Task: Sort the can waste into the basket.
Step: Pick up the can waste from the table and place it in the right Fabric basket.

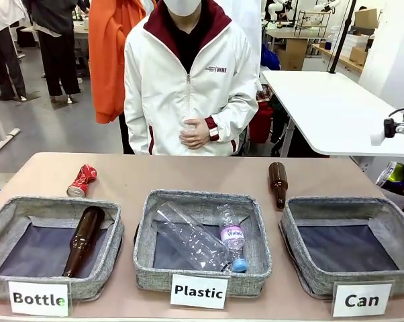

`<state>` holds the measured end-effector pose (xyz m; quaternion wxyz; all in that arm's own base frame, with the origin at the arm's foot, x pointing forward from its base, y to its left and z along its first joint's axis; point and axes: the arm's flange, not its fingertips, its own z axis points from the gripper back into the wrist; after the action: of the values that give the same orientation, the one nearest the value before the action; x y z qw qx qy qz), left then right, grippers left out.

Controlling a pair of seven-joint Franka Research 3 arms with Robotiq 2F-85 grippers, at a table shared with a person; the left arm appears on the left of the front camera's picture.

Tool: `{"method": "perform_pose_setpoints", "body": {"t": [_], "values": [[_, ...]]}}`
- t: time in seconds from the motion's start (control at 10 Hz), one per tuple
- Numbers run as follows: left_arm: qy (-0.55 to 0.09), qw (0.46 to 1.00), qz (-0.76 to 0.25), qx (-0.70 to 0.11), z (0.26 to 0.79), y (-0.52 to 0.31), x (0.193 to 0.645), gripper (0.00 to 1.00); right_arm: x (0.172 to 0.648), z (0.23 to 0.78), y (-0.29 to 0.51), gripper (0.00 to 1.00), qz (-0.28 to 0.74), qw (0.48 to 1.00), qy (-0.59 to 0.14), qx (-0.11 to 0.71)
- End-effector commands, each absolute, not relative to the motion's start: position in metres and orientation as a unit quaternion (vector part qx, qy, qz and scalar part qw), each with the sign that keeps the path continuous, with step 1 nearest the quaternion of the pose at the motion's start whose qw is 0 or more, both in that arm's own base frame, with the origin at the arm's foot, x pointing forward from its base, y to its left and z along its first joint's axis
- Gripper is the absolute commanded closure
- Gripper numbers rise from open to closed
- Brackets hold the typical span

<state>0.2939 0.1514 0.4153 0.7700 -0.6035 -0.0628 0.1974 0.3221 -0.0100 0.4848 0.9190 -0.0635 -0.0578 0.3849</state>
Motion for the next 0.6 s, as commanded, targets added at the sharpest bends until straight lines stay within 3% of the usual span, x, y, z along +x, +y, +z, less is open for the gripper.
{"method": "perform_pose_setpoints", "body": {"t": [0.0,0.4,0.5], "values": [[-0.056,0.769,0.199,-0.605,0.416,0.151,0.29,0.0,0.311,0.457,-0.003,1.0,0.4,0.911,-0.087,-0.047],[-0.056,0.769,0.199,-0.605,0.416,0.151,0.29,0.0,0.321,0.455,0.001,1.0,0.413,0.905,-0.094,-0.039],[-0.056,0.769,0.199,-0.605,0.416,0.151,0.29,0.0,0.322,0.455,0.002,0.55,0.424,0.9,-0.097,-0.036]]}}
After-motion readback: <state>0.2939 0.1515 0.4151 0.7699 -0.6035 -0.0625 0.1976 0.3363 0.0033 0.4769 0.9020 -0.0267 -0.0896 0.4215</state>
